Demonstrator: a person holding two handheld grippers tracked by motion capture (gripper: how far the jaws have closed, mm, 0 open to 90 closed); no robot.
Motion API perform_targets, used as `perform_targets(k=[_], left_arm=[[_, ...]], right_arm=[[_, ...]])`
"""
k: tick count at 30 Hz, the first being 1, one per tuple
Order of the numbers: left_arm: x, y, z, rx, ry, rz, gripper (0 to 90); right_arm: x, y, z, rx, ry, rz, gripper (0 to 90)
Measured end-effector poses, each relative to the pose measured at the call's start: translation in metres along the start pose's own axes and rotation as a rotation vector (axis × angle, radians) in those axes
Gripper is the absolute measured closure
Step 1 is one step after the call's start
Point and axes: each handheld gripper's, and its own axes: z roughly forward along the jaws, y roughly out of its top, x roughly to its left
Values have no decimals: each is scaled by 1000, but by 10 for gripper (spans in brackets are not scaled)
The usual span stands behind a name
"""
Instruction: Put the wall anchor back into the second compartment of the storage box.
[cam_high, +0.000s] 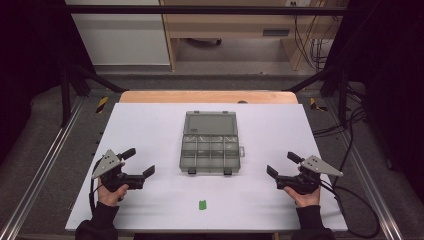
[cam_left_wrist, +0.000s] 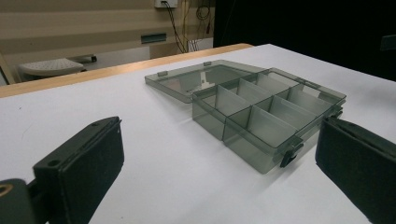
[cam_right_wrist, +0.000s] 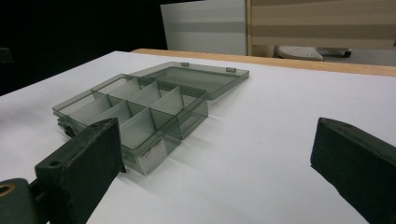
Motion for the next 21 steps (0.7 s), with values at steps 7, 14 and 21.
perform_targets(k=[7,14,21], left_arm=[[1,-1,-1,0,1,-1,8],[2,-2,-1,0,8,-4,9],[2,-3,0,6,10,-1,9]], right_arm=[[1,3,-2,-1,-9,4,28],[18,13,5,37,-6,-37,29],[41,23,13,85,24,-64,30]])
